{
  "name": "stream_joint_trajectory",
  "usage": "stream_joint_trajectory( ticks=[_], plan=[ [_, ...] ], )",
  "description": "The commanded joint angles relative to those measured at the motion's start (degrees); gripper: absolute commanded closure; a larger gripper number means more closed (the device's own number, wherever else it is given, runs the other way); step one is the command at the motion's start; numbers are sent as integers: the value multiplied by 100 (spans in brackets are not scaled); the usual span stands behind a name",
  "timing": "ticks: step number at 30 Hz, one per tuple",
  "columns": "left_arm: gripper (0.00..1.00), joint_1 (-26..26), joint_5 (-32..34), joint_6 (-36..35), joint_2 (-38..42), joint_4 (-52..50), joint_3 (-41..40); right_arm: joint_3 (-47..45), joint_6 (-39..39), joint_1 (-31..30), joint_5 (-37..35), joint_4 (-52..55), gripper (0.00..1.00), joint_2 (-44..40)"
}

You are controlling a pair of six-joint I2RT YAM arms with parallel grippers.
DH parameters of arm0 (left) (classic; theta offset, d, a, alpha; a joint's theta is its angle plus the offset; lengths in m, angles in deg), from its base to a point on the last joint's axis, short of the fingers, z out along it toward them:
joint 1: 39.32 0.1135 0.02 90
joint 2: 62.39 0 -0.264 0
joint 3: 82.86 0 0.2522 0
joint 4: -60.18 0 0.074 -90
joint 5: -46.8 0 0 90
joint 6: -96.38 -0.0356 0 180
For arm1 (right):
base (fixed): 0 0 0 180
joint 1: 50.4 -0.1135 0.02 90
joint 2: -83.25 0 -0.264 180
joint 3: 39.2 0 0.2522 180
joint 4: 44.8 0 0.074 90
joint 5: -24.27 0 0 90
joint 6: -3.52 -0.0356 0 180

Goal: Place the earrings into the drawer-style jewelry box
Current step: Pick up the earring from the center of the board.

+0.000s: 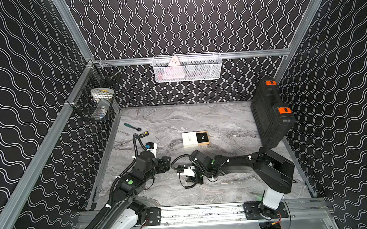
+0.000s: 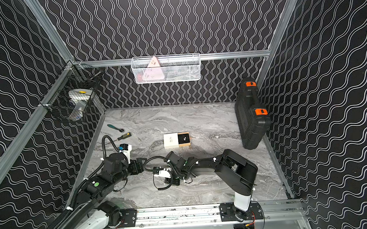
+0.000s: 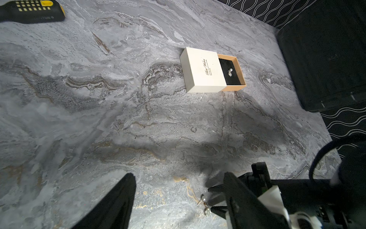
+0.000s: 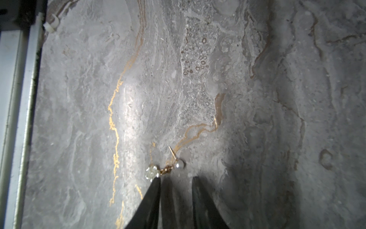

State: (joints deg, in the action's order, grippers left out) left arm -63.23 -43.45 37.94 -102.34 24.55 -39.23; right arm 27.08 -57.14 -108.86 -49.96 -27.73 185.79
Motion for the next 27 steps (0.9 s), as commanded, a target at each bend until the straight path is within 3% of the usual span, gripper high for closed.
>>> stream_joint_trajectory(
  ticks=[1, 13, 27],
  plan=[
    [25, 8, -29, -26, 37, 113, -29, 39, 265, 1, 68, -14, 68, 101],
    [24, 8, -63, -53, 83, 122, -51, 279, 608, 1, 299, 229, 68, 337],
    [24, 5, -63, -44, 131, 122, -51, 150, 564, -4, 154, 78, 85, 306]
  ],
)
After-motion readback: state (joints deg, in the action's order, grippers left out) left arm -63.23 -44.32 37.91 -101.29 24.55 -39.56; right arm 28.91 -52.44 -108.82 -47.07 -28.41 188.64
